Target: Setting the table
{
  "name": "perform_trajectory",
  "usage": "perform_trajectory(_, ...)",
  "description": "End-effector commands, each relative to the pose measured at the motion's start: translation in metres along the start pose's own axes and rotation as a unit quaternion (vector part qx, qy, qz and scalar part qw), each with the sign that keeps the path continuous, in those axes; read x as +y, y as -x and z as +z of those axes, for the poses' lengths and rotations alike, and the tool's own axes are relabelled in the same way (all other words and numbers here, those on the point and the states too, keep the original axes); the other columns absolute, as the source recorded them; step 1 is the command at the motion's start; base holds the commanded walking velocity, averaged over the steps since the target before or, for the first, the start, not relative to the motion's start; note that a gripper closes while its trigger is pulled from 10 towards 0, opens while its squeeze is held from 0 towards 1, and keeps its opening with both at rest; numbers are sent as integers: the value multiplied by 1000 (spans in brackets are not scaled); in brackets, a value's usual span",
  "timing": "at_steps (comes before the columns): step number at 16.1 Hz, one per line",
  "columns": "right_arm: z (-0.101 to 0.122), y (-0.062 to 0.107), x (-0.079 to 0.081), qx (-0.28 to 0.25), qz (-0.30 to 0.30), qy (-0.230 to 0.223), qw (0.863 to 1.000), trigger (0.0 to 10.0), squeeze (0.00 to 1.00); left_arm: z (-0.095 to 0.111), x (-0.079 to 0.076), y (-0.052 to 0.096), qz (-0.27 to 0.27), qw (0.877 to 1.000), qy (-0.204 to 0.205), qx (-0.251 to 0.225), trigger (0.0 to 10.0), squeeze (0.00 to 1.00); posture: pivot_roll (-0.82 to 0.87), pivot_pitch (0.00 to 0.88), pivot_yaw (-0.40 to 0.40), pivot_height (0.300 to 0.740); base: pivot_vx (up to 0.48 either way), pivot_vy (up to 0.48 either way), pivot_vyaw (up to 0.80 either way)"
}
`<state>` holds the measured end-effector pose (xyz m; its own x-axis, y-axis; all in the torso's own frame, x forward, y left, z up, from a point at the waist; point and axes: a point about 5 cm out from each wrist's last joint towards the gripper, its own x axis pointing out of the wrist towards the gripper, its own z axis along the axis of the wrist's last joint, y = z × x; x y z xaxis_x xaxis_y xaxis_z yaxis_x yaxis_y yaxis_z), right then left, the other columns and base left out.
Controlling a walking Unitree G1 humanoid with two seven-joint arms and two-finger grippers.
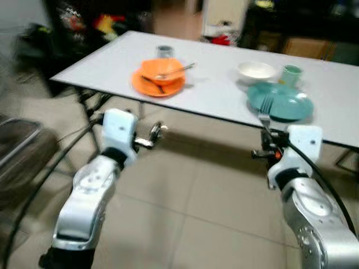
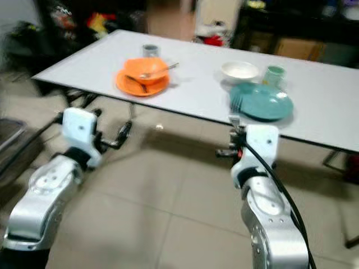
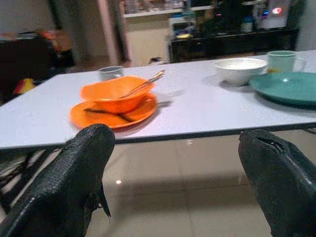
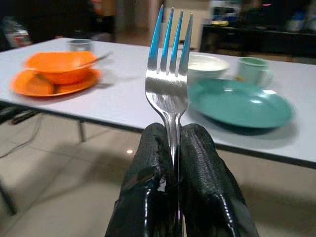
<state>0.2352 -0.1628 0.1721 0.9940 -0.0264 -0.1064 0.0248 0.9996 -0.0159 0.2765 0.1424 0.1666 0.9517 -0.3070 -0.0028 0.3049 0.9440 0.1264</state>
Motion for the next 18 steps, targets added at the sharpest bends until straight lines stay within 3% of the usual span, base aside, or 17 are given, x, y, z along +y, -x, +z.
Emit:
perform_trajectory(1, 0, 2, -10, 0, -21, 5, 1000, 10000, 0, 5, -10, -3, -19, 1000, 4, -11, 10000, 0, -43, 0, -13, 740, 382, 0, 0)
perform_trajectory(4, 0, 2, -10, -1, -23, 4, 1000, 10000, 0, 5, -10, -3, -20, 1000, 3, -10, 10000, 0, -42, 0, -14, 740, 382, 0, 0)
perform_trajectory(8, 1, 0, -10, -2, -21, 4, 1000, 10000, 0, 5, -10, -4, -23, 1000, 2, -11, 10000, 0, -39, 0, -13, 740, 382, 0, -594)
perform_trajectory(14, 0, -1, -7, -2, -16, 8, 1000, 10000, 0, 6, -8, -3, -23, 1000, 1, -13, 10000, 0, -31, 0, -14, 740, 383, 0, 0)
perform_trajectory(18, -1, 0, -4, -2, -11, 6, 1000, 10000, 0, 4, -6, -1, -26, 1000, -3, -8, 10000, 0, -28, 0, 3, 740, 384, 0, -769)
